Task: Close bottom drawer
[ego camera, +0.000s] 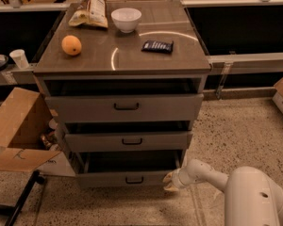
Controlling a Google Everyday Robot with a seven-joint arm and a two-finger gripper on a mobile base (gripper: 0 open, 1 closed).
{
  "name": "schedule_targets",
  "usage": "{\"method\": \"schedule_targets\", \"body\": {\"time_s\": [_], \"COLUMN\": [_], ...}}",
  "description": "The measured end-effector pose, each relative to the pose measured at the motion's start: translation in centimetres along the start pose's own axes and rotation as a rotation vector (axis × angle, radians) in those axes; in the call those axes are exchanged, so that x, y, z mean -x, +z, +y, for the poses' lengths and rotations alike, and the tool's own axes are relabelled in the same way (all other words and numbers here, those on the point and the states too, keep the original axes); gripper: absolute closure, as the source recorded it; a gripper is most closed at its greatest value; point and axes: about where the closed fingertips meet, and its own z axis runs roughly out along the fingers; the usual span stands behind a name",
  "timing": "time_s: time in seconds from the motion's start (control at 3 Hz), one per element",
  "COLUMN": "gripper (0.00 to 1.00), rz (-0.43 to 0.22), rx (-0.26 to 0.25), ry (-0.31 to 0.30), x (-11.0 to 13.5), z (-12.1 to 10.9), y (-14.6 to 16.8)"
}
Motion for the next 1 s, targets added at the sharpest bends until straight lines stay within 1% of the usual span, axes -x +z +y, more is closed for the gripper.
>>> {"method": "schedule_targets", "body": {"time_s": [0.33,0.67,1.0], "gripper": [0.34,0.10,0.00], "rz": [-0.004,-0.006,-0.016], "rx": [-0.017,-0.023,-0.026], "ry": [0.009,0.015,0.017], "x": [-0.7,-1.3,-1.7], "z": [-1.1,-1.6,-1.9], "y": [0.2,0.4,0.5]}}
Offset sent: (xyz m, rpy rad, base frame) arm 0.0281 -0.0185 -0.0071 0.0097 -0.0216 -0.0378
